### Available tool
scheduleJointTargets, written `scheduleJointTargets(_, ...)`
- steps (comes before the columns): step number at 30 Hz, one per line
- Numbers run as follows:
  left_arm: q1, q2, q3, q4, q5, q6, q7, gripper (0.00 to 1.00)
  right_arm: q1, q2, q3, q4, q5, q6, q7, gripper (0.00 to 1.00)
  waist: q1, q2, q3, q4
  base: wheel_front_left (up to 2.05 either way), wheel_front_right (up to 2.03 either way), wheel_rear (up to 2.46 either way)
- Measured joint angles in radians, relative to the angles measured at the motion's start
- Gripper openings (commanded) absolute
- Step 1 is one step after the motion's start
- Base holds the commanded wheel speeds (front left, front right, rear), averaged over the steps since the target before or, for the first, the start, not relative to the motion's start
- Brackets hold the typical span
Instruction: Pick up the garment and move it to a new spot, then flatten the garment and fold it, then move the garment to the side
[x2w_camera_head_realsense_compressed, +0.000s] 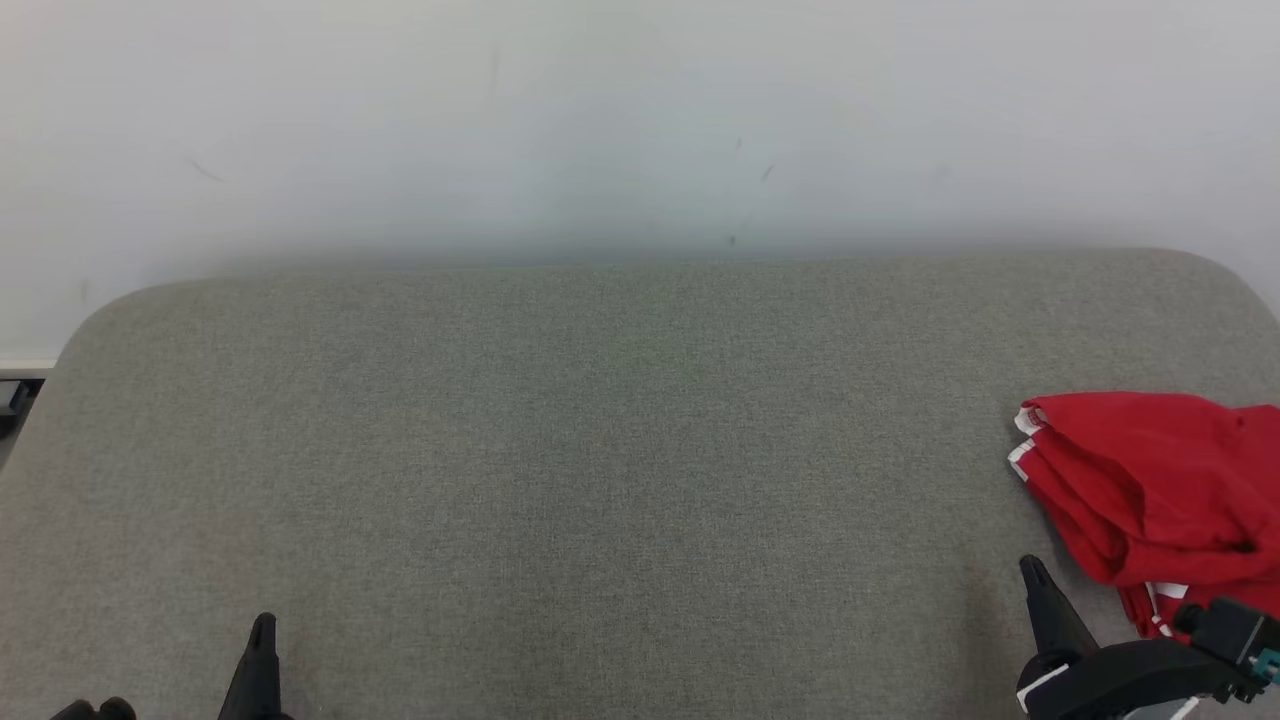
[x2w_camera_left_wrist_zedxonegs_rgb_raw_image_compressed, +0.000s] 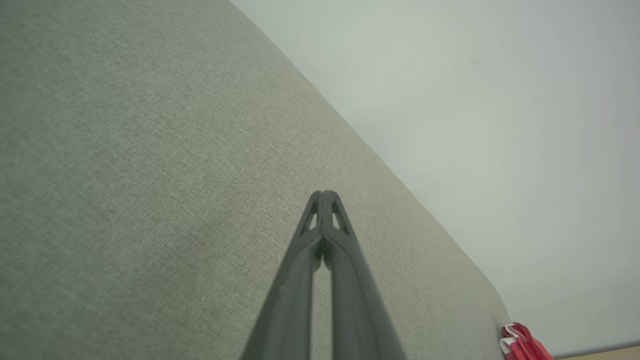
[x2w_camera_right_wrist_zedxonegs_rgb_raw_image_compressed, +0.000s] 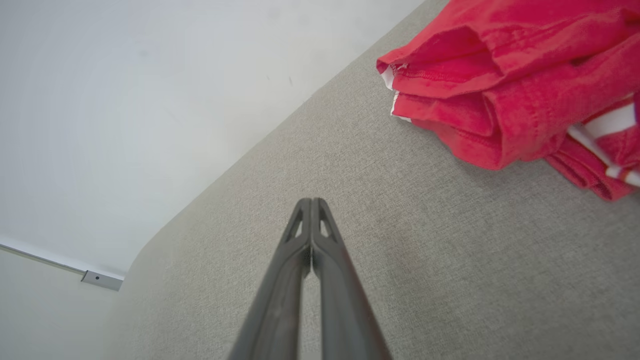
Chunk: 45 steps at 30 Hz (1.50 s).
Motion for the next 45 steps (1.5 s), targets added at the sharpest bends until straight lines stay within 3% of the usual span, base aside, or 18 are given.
scheduleJointTargets(45,-0.083,-0.077,0.156,0.07,-0.562,-0.11,0.153,0.0,-0.099,0.056,-0.105,0.08,0.566,0.093,0.091,0.0,0.0,0.0001,0.011,-0.016,0.0,0.0,0.0)
